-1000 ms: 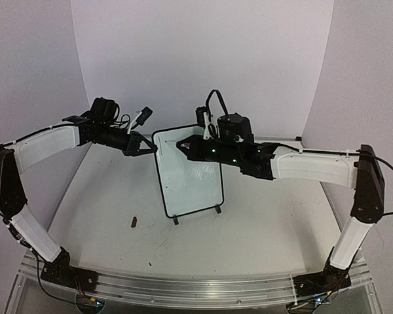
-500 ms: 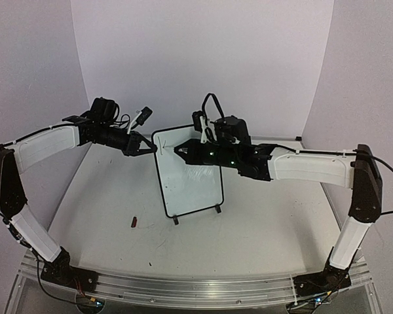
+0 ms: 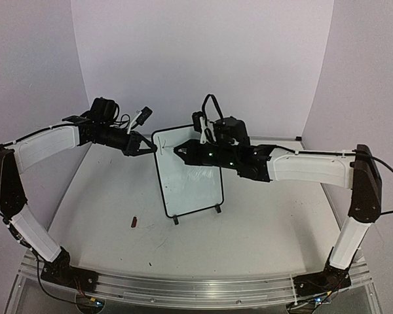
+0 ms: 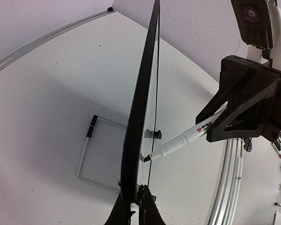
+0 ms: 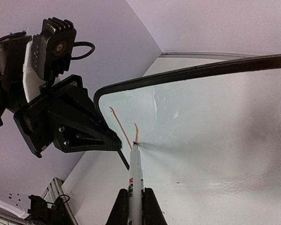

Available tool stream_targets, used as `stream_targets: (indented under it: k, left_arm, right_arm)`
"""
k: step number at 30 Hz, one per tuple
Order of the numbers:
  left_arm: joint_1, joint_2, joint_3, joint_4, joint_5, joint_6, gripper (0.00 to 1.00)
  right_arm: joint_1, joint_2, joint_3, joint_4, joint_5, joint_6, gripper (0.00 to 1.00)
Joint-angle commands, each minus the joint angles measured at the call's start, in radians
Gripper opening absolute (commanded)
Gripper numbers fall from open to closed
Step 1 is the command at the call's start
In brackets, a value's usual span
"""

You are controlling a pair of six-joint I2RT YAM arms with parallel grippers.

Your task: Write a sentence on the whiteboard

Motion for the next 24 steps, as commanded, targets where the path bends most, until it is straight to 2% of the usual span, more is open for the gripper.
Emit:
stream_targets:
  k: [1,10,17,24]
  left_arm:
    - [-0.004,-0.029,-0.015,-0.013,-0.031,0.050,0.00]
    - [-0.004,-0.034,-0.017,-0.014,-0.032,0.052,0.00]
    - [-0.003,-0.036,-0.018,-0.016,-0.036,0.053,0.00]
    - [-0.003,-0.036,-0.017,-0.018,-0.038,0.055,0.00]
  right_arm:
    - [-0.006,-0.035,-0.040,0.000,0.078,0.016,0.00]
    - [-0.006,-0.066,-0.075,0.005,0.092,0.016,0.00]
    - [-0.005,-0.132,-0.108,0.095,-0.046,-0.017,0.00]
    - [-0.006,-0.116,-0.085,0.087,-0.017,-0.020,0.00]
